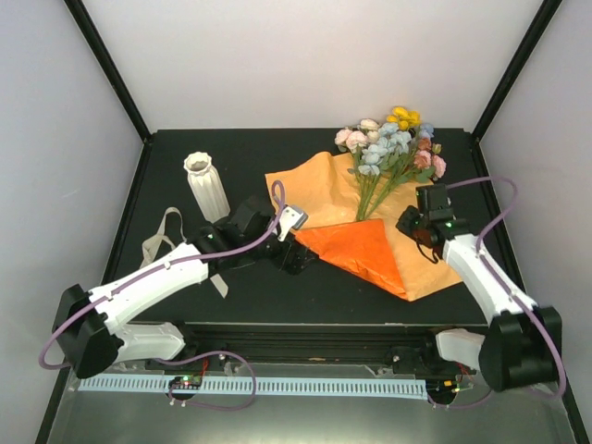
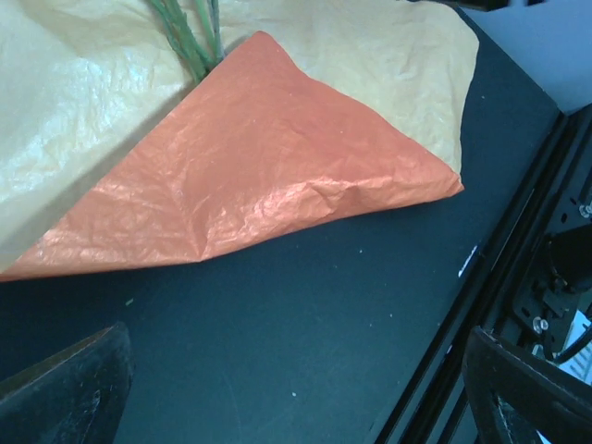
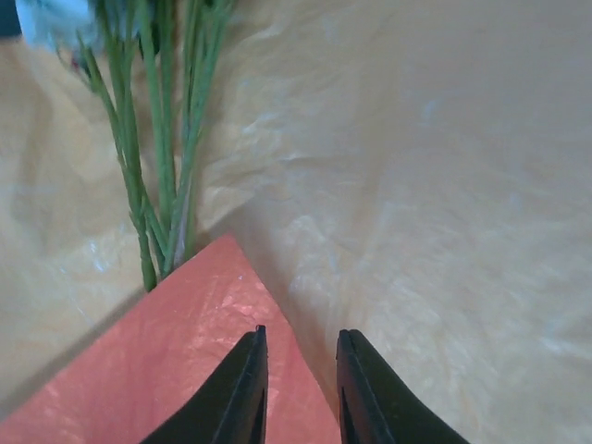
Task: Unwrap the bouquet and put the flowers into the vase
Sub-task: Unfold the wrapping paper at the center of the board.
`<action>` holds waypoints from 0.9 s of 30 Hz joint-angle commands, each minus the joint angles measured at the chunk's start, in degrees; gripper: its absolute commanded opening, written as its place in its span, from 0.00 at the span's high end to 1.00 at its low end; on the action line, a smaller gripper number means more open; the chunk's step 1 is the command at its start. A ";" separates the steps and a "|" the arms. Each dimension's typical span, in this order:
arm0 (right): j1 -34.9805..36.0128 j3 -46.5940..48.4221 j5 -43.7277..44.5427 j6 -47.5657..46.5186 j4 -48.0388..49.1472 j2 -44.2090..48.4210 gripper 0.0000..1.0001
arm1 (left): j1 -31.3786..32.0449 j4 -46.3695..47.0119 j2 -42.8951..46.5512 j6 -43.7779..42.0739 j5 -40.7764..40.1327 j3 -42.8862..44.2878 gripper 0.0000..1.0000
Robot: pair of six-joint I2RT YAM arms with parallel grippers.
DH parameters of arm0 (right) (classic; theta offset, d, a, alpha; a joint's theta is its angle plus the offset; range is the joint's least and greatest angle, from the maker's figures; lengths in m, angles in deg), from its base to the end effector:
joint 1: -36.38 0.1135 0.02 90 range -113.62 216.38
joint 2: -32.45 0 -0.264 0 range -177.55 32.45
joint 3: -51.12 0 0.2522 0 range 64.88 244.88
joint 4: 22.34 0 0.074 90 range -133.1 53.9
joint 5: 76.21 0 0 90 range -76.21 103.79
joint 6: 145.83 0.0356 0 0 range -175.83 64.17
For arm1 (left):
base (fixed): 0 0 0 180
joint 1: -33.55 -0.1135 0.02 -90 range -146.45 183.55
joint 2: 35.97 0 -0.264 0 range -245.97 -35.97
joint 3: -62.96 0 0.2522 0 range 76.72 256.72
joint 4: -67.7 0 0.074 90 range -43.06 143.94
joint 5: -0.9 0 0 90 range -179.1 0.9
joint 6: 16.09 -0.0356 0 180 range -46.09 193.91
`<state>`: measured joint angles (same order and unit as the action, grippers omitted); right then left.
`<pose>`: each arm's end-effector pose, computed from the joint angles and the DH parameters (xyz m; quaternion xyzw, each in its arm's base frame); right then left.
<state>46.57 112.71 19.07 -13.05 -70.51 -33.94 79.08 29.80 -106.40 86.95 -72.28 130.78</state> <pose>0.2284 0.0377 0.2469 0.2798 0.9051 0.1024 0.3034 0.1788 -0.1968 0.2806 0.3101 0.8454 -0.3184 0.2962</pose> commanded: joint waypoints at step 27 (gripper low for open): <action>-4.60 -11.31 -51.69 -17.12 29.37 -19.81 0.51 | -0.36 -6.34 9.30 0.84 -4.37 -3.93 0.01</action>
<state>42.11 101.93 -24.69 -28.28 -41.20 -57.35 79.00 22.79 -97.46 86.86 -77.44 127.18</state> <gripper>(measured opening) 0.472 0.989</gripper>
